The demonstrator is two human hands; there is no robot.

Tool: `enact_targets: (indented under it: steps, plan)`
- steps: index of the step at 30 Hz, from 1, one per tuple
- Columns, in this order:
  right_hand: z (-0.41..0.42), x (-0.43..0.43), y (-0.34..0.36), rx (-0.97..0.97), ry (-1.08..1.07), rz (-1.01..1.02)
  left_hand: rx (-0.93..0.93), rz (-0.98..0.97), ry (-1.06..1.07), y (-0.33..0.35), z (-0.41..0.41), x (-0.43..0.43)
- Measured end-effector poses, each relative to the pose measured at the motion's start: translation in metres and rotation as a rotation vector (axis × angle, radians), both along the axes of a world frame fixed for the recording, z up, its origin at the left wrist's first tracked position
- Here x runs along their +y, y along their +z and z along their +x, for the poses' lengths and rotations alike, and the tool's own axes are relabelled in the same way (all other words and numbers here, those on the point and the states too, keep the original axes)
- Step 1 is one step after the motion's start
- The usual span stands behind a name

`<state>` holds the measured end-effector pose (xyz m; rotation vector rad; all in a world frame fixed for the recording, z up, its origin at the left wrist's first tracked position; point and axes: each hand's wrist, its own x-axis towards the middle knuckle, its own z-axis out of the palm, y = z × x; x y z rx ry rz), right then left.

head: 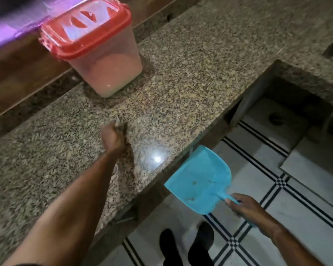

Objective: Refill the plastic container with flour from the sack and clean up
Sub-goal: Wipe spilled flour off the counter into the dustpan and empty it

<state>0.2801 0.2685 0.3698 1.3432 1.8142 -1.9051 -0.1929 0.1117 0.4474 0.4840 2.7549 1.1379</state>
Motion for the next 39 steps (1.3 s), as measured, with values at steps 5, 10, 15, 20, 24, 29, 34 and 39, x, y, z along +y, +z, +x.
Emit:
enact_targets:
  steps: [5, 10, 15, 20, 24, 29, 34, 39]
  plan:
    - [0.010, -0.016, -0.019, -0.041, -0.043, -0.057, 0.027, -0.007, -0.102, -0.021, 0.004, 0.050]
    - [0.020, -0.035, -0.020, -0.085, -0.036, 0.028, 0.089, 0.065, -0.670, -0.026, 0.042, 0.125]
    - [0.025, -0.061, 0.005, -0.053, -0.081, 0.018, 0.108, -0.016, -0.920, -0.027, 0.071, 0.086]
    - [0.012, -0.090, 0.027, -0.011, -0.098, 0.015, 0.059, -0.061, -0.878, -0.012, 0.102, -0.005]
    - [0.001, -0.118, 0.039, -0.002, -0.107, 0.005, -0.050, -0.039, -0.880, 0.004, 0.105, -0.063]
    - [-0.009, -0.140, 0.048, 0.014, -0.100, 0.025, -0.251, 0.302, -0.426, 0.042, 0.073, -0.109]
    - [-0.011, -0.152, 0.047, 0.030, -0.099, 0.057, -0.193, 0.096, -0.012, 0.004, 0.025, -0.165]
    - [-0.006, -0.166, 0.034, 0.038, -0.121, 0.028, -0.035, 0.068, -0.150, -0.009, 0.045, -0.127]
